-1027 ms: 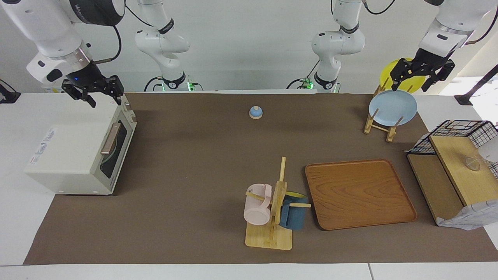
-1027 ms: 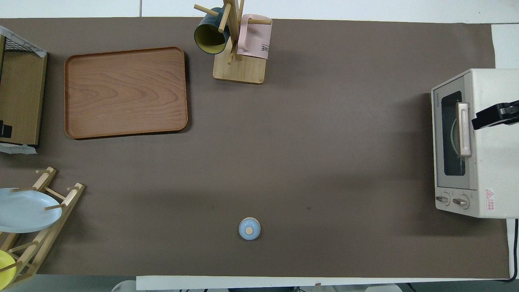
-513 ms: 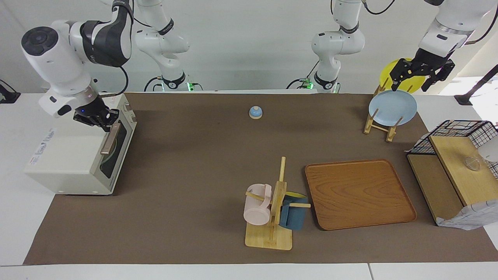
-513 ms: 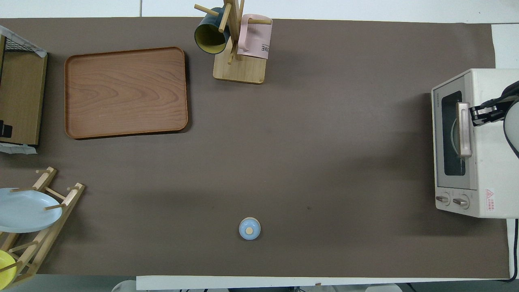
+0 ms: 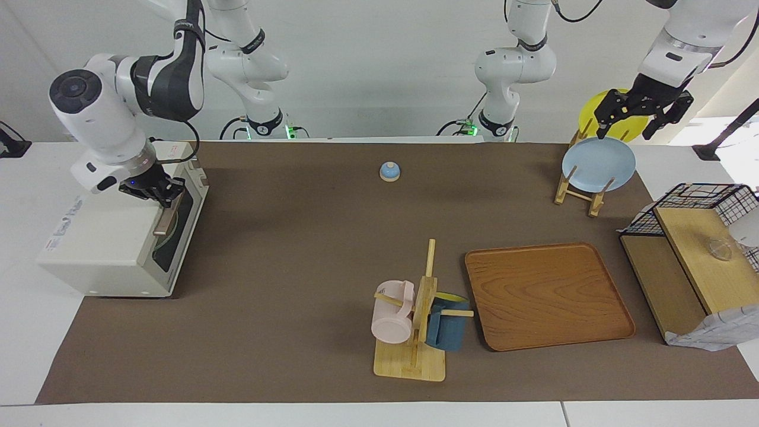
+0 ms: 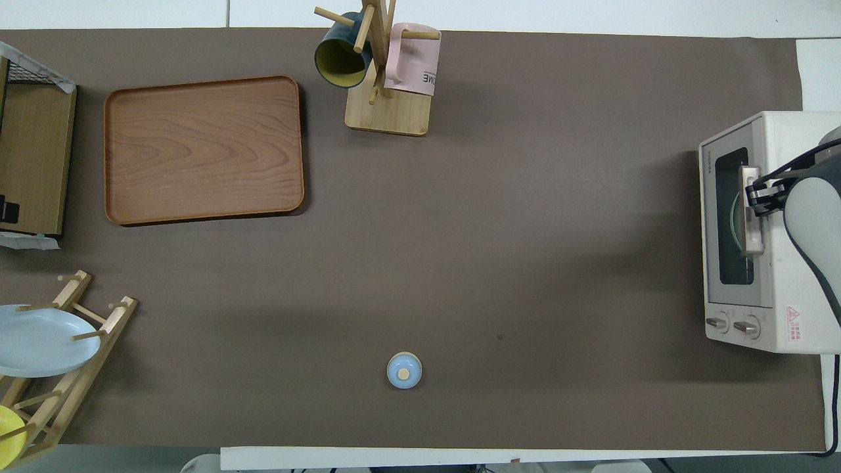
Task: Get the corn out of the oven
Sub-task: 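Pull the toaster oven door open with the right gripper, then reach into the oven and grasp the green plate with the right gripper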
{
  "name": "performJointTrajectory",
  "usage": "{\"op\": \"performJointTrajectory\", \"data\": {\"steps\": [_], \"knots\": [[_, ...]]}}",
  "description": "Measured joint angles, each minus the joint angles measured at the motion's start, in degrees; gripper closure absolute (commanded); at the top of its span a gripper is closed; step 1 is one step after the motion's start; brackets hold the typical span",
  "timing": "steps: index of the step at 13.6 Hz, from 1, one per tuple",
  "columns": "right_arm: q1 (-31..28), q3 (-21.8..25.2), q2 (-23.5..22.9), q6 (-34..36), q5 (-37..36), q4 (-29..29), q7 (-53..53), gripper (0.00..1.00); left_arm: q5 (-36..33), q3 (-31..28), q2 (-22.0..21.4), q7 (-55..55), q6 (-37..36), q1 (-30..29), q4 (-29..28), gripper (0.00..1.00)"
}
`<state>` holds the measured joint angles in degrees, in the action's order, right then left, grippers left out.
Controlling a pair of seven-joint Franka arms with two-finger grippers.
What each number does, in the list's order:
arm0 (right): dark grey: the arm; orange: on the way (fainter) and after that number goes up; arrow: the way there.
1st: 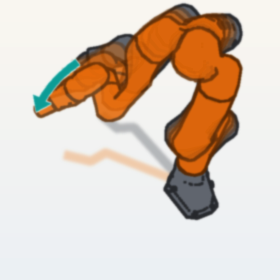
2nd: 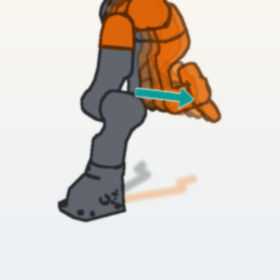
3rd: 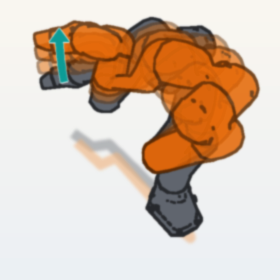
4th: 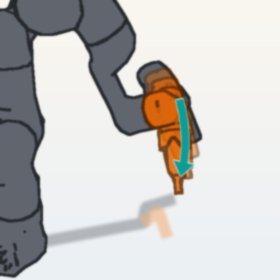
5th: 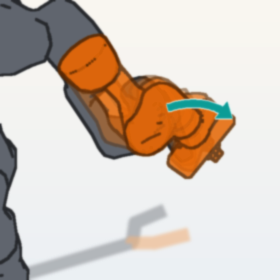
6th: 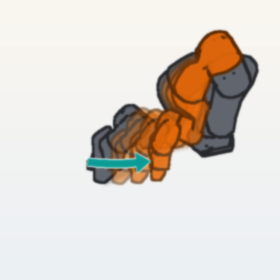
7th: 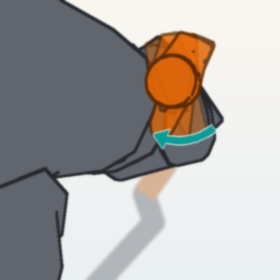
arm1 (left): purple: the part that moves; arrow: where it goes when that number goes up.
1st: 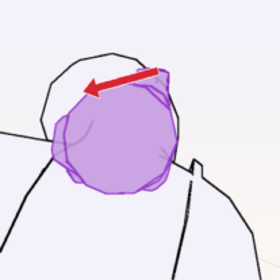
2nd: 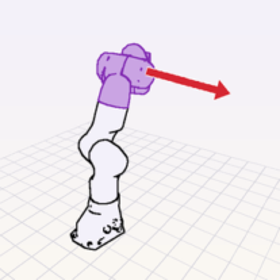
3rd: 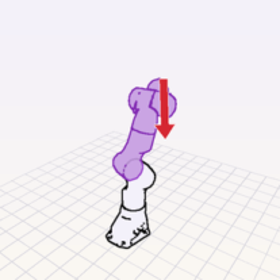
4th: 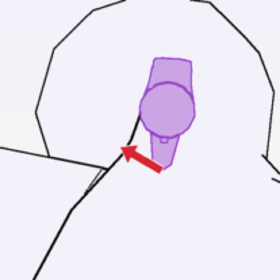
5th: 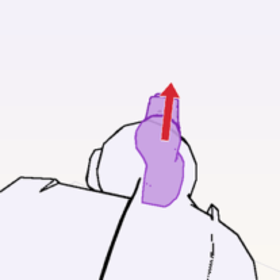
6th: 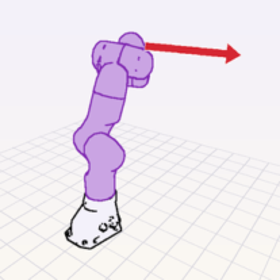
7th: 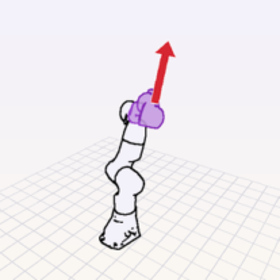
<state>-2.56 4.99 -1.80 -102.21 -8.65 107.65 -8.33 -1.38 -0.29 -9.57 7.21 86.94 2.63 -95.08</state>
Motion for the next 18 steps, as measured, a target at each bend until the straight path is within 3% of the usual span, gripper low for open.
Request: {"op": "performJointTrajectory", "data": {"steps": [6,9,14,18], "knots": [[0.90,-0.08,1.30,-2.89,-0.44,3.11,1.32,1.00,0.00,0.00,0.00,0.00,0.00,0.00,0.00,0.00],[5.64,-0.44,0.94,-6.87,-0.20,5.37,7.05,1.00,0.00,0.00,0.00,0.00,0.00,0.00,0.00,0.00],[10.61,-1.23,-8.21,-21.16,2.53,7.18,13.75,1.00,0.00,0.00,0.00,0.00,0.00,0.00,0.00,0.00],[10.59,-1.30,-12.53,-27.00,4.64,7.12,13.85,1.00,0.00,0.00,0.00,0.00,0.00,0.00,0.00,0.00]]}}
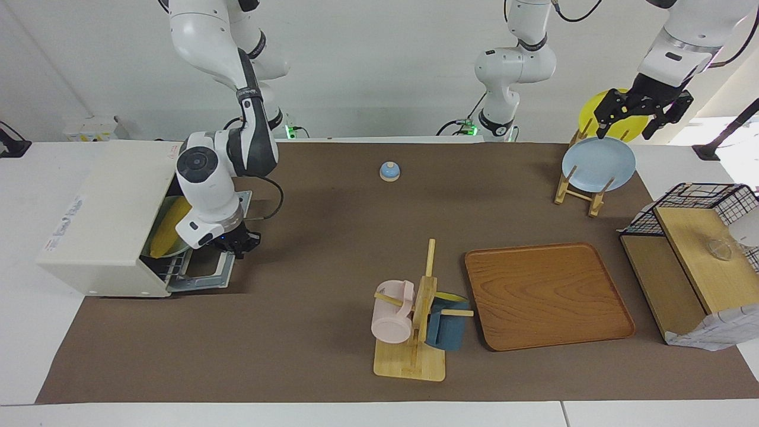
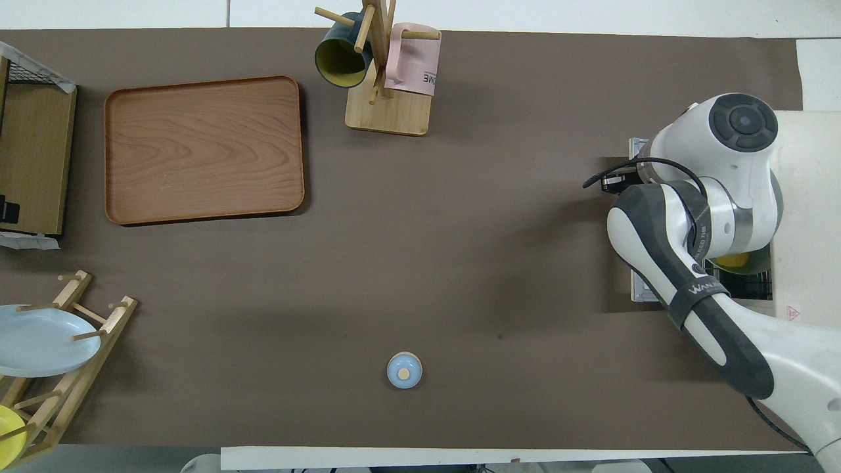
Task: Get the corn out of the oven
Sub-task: 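Reach into the oven and grasp the green plate with the right gripper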
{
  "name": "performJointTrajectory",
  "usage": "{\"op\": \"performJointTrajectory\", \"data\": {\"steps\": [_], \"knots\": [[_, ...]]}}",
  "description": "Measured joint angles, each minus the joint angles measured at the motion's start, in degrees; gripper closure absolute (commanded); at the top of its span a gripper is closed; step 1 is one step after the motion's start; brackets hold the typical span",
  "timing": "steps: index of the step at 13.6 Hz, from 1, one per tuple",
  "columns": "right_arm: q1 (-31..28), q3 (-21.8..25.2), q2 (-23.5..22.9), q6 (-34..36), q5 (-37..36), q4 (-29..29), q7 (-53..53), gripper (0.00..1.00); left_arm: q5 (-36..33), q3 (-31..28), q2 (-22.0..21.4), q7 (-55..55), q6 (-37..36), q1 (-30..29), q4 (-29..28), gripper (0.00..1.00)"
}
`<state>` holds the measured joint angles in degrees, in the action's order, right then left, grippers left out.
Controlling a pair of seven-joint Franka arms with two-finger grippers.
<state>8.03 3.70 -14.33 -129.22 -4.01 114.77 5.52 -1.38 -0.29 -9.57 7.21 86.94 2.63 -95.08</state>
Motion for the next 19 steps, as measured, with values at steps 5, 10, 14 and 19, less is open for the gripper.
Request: {"op": "performJointTrajectory", "data": {"steps": [5,10,14,19], "knots": [[0.08,0.36,-3.14,0.46,5.80,-7.71,-0.01,0.15,0.00,0.00,0.00,0.00,0.00,0.00,0.00,0.00],[-1.48,0.73,0.74,20.70,6.31,-13.92,-0.15,0.21,0.00,0.00,0.00,0.00,0.00,0.00,0.00,0.00],[-3.99,0.93,2.31,21.86,5.45,-9.86,-0.90,0.24,0.00,0.00,0.00,0.00,0.00,0.00,0.00,0.00],[-4.41,0.91,2.72,20.05,4.89,-7.12,-1.98,0.25,0.00,0.00,0.00,0.00,0.00,0.00,0.00,0.00]]}}
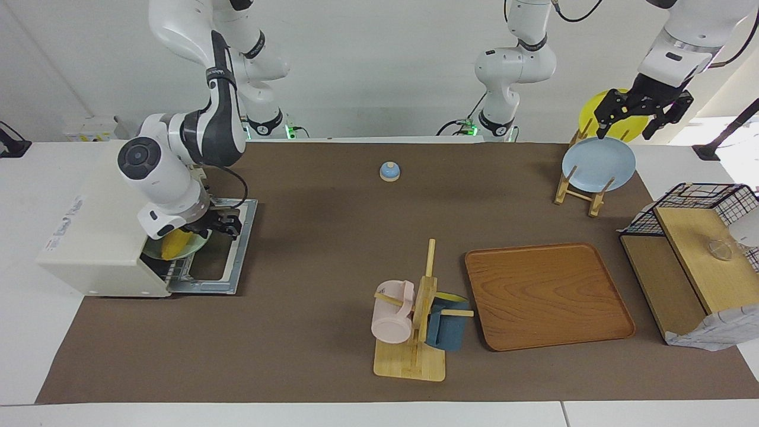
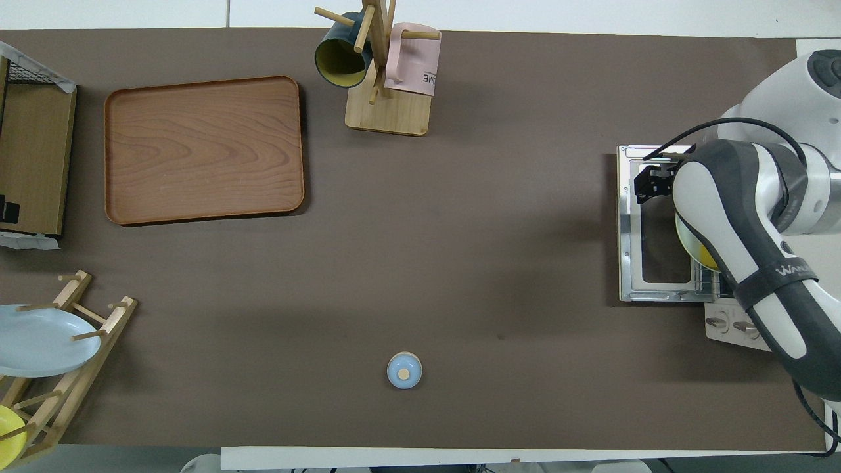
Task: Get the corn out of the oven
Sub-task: 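Reach into the oven and grasp the green plate with the right gripper, then pull the plate with corn out of the oven with the right gripper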
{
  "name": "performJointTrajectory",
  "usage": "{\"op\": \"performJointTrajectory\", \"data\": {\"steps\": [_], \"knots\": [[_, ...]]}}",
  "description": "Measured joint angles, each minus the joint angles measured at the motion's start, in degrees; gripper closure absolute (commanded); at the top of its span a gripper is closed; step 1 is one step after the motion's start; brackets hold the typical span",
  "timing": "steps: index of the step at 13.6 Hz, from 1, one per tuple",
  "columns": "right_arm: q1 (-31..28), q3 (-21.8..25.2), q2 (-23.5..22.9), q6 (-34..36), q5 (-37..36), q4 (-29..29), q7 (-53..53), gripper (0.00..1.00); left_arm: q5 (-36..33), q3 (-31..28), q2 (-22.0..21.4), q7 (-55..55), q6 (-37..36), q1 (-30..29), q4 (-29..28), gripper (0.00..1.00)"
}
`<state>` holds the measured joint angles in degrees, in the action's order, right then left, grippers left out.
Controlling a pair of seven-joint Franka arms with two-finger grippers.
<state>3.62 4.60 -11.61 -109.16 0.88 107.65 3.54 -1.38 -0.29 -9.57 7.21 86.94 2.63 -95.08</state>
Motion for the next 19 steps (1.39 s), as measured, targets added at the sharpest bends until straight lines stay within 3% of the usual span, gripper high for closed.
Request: {"op": "performJointTrajectory", "data": {"steps": [3,9,13,14,19], "knots": [[-1.35,0.06,0.52,-0.04,-0.14,1.23,-1.97,0.27,0.00,0.00,0.00,0.00,0.00,0.00,0.00,0.00],[-2.01,0.07,1.52,-6.53,-3.72,6.51,-2.58,0.46,0.00,0.00,0.00,0.00,0.00,0.00,0.00,0.00],[-1.92,0.02,2.24,-9.08,-6.67,8.99,-2.96,0.95,0.00,0.00,0.00,0.00,0.00,0.00,0.00,0.00],[-1.71,-0.03,2.46,-9.08,-7.37,9.21,-3.04,1.00,0.00,0.00,0.00,0.00,0.00,0.00,0.00,0.00],[3.22,-0.37,3.39,-4.91,-9.82,6.20,-1.94,1.00,0.00,0.00,0.00,0.00,0.00,0.00,0.00,0.00]]}}
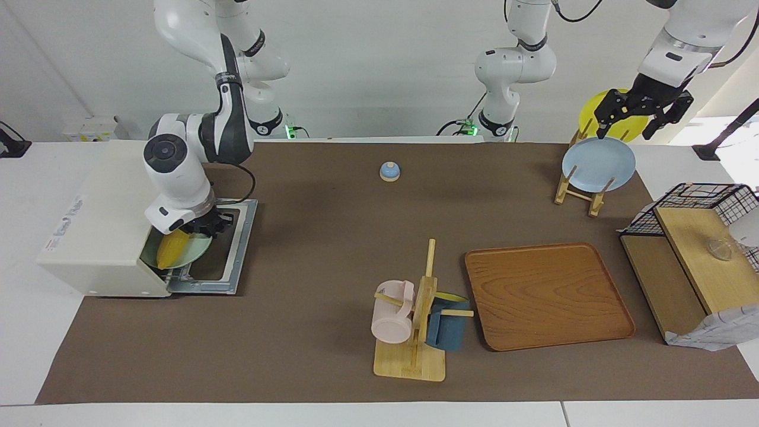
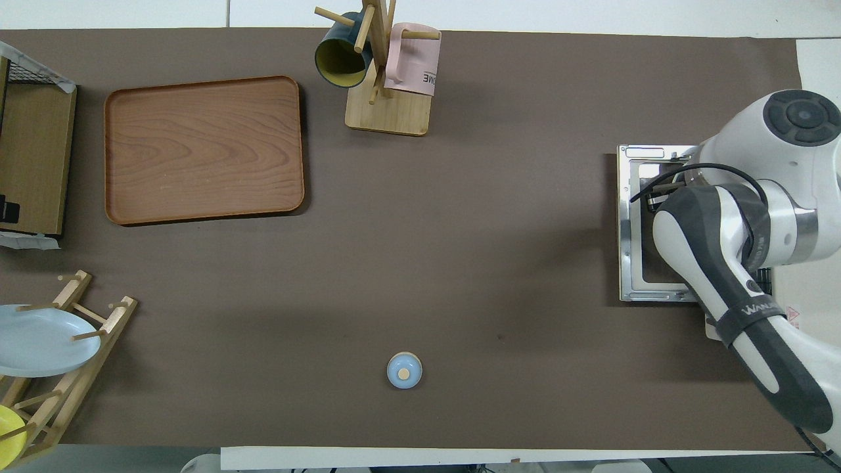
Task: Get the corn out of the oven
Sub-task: 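Pull the plate with corn out of the oven with the right gripper, then lower the plate onto the table while the left gripper reaches the corn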
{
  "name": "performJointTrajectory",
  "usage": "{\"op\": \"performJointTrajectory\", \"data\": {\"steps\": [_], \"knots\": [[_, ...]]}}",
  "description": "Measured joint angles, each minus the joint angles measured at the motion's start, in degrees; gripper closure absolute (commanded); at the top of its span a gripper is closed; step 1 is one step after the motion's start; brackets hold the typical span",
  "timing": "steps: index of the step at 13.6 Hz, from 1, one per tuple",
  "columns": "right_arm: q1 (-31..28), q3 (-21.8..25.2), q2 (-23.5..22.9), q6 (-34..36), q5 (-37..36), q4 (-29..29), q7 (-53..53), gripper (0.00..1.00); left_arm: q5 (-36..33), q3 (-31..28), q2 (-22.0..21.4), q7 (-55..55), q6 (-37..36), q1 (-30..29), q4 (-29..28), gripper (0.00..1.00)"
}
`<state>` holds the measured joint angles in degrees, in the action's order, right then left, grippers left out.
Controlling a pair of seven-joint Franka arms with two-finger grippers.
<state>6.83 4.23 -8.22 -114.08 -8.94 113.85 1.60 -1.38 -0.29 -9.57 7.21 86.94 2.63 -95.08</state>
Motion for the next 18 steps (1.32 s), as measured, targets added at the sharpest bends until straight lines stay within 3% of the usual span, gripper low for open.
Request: {"op": "performJointTrajectory", "data": {"steps": [3,5,8,12,15,16,17,18], "knots": [[9.88,-0.38,-2.19,7.91,0.11,-9.51,10.63,1.00,0.00,0.00,0.00,0.00,0.00,0.00,0.00,0.00],[18.21,-0.77,-6.10,13.07,0.83,-17.66,21.09,1.00,0.00,0.00,0.00,0.00,0.00,0.00,0.00,0.00],[26.57,-1.06,-15.69,15.39,4.55,-29.86,32.60,1.00,0.00,0.00,0.00,0.00,0.00,0.00,0.00,0.00],[32.01,-5.05,-31.74,15.21,5.75,-46.82,45.00,1.00,0.00,0.00,0.00,0.00,0.00,0.00,0.00,0.00],[36.06,-5.58,-38.24,14.59,5.73,-52.16,49.31,0.99,0.00,0.00,0.00,0.00,0.00,0.00,0.00,0.00],[37.09,-5.60,-39.02,14.08,5.72,-52.65,50.24,0.82,0.00,0.00,0.00,0.00,0.00,0.00,0.00,0.00],[37.83,-5.59,-39.38,13.57,5.71,-52.79,50.93,0.51,0.00,0.00,0.00,0.00,0.00,0.00,0.00,0.00],[38.16,-5.61,-39.52,12.82,5.72,-52.85,51.27,0.43,0.00,0.00,0.00,0.00,0.00,0.00,0.00,0.00]]}}
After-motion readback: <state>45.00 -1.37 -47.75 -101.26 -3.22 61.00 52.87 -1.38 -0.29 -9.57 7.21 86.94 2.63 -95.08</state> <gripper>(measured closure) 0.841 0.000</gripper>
